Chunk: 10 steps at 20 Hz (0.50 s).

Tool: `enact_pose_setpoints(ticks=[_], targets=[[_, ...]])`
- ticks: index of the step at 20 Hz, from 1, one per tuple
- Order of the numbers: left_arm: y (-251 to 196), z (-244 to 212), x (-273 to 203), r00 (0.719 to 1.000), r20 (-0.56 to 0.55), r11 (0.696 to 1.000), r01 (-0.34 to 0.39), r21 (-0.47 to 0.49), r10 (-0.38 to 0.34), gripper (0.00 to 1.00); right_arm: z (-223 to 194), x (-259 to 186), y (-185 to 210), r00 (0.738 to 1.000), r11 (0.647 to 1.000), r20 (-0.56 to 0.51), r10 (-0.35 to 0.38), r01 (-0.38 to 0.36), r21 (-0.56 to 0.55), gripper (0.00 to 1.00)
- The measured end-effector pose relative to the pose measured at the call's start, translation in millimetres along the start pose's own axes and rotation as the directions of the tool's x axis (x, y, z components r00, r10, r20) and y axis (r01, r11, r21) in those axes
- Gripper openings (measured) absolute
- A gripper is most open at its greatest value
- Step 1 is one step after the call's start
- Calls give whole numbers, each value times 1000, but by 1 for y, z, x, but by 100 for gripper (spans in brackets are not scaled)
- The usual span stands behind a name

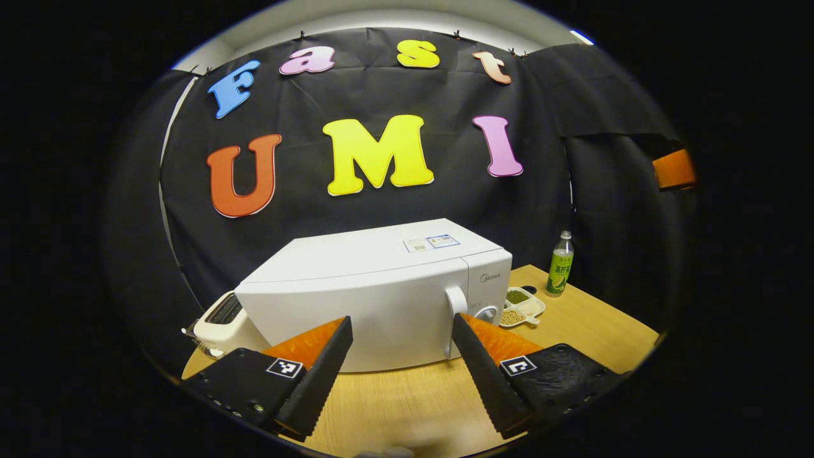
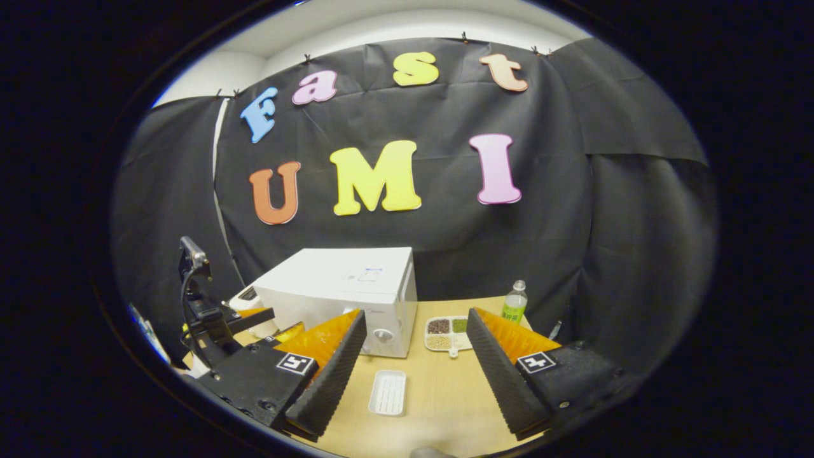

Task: Open the microwave oven with the left hand, put the food in, and close the microwave oven.

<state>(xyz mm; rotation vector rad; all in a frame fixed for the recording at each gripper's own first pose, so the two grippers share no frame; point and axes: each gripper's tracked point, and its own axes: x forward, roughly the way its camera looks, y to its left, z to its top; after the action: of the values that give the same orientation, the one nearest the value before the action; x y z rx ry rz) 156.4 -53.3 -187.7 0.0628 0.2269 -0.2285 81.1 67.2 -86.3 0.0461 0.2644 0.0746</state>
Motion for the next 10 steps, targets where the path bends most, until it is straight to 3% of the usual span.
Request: enact_pose_setpoints(ticks=[1, 2, 5, 6, 10], targets=[[0, 4, -4, 1000, 7, 1000, 2, -2, -2, 97, 1, -1, 2, 1000, 1000, 1, -1, 1, -3, 92], [-1, 8, -10, 1000, 18, 1000, 7, -4, -7, 97, 2, -3, 4, 1000, 1000, 5, -1, 1, -5, 100], [7, 22, -28, 999, 45, 1000, 4, -6, -4, 97, 6, -6, 6, 1000, 1000, 19, -9, 9, -11, 100], [12, 29, -35, 998, 56, 1000, 3, -8, -3, 97, 6, -5, 7, 1000, 1000, 23, -10, 10, -11, 92], [38, 46, -66, 996, 88, 999, -31, -23, 32, 96, 9, -7, 6, 999, 1000, 42, -25, 25, -10, 92]])
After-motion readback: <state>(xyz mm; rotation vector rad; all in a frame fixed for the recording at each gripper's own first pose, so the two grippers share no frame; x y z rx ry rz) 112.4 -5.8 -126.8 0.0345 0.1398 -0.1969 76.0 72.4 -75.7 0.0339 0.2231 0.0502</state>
